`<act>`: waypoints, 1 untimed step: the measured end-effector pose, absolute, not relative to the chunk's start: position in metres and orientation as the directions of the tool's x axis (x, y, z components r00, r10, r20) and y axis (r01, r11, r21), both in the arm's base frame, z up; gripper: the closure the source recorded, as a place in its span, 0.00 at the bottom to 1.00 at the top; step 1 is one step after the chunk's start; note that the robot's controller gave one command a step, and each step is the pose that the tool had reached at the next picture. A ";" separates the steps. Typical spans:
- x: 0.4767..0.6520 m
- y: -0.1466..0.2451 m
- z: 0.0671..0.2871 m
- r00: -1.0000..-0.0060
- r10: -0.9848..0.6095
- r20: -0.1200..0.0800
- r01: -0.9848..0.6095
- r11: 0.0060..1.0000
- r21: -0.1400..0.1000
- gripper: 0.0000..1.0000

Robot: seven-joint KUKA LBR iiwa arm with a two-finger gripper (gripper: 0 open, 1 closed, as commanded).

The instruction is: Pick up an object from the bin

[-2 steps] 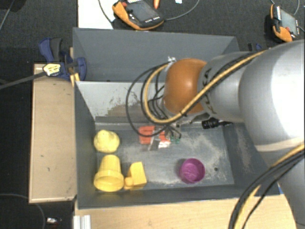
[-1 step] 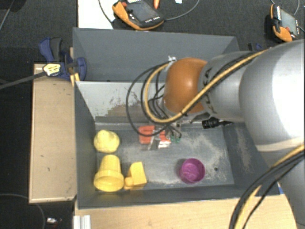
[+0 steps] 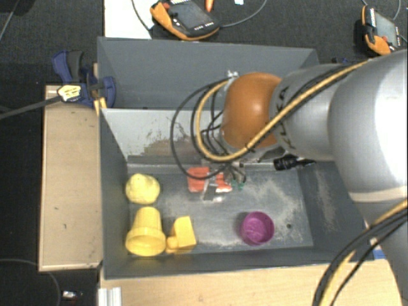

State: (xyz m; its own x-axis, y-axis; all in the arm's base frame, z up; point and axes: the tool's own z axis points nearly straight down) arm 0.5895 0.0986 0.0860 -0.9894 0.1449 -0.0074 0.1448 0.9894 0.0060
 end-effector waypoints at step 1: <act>0.591 0.099 0.126 -0.989 0.145 -0.012 0.145 0.989 0.008 1.00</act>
Offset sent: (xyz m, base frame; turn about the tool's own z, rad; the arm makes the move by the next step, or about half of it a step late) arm 0.0008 0.0000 0.0731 0.0001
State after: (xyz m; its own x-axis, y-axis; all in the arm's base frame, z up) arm 0.5913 0.0988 0.1256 -0.9894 0.1450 -0.0125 0.1449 0.9894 0.0078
